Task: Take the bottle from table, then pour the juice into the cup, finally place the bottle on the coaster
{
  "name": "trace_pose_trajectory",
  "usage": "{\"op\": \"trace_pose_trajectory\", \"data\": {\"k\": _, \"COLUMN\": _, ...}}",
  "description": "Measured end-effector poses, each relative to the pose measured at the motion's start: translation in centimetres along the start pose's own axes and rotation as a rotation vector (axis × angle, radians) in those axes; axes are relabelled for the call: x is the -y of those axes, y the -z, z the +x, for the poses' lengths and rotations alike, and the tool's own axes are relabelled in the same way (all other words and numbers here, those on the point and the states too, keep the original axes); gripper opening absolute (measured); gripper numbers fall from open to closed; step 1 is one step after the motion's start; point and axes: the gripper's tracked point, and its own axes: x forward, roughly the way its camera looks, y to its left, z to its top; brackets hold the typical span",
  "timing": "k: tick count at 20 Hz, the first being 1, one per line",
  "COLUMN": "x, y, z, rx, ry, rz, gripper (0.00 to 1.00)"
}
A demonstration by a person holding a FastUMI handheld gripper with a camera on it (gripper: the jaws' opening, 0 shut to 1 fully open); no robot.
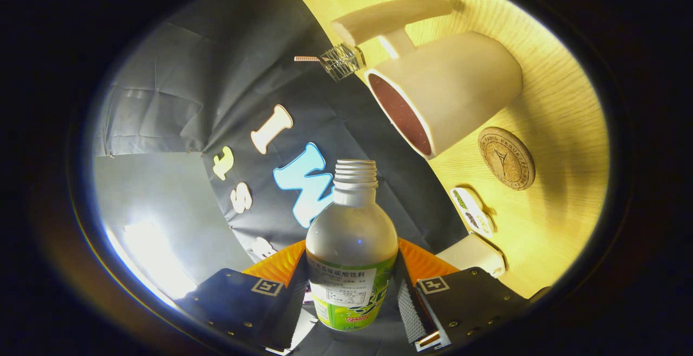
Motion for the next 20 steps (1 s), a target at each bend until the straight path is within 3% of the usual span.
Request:
{"op": "trace_pose_trajectory", "data": {"k": 16, "x": -0.8, "y": -1.0, "z": -0.3, "rx": 0.01, "ry": -0.025, "rz": -0.02, "gripper": 0.75}}
{"op": "trace_pose_trajectory", "data": {"k": 20, "x": -0.4, "y": -1.0, "z": -0.2, "rx": -0.005, "ry": 0.003, "rz": -0.093, "gripper": 0.75}}
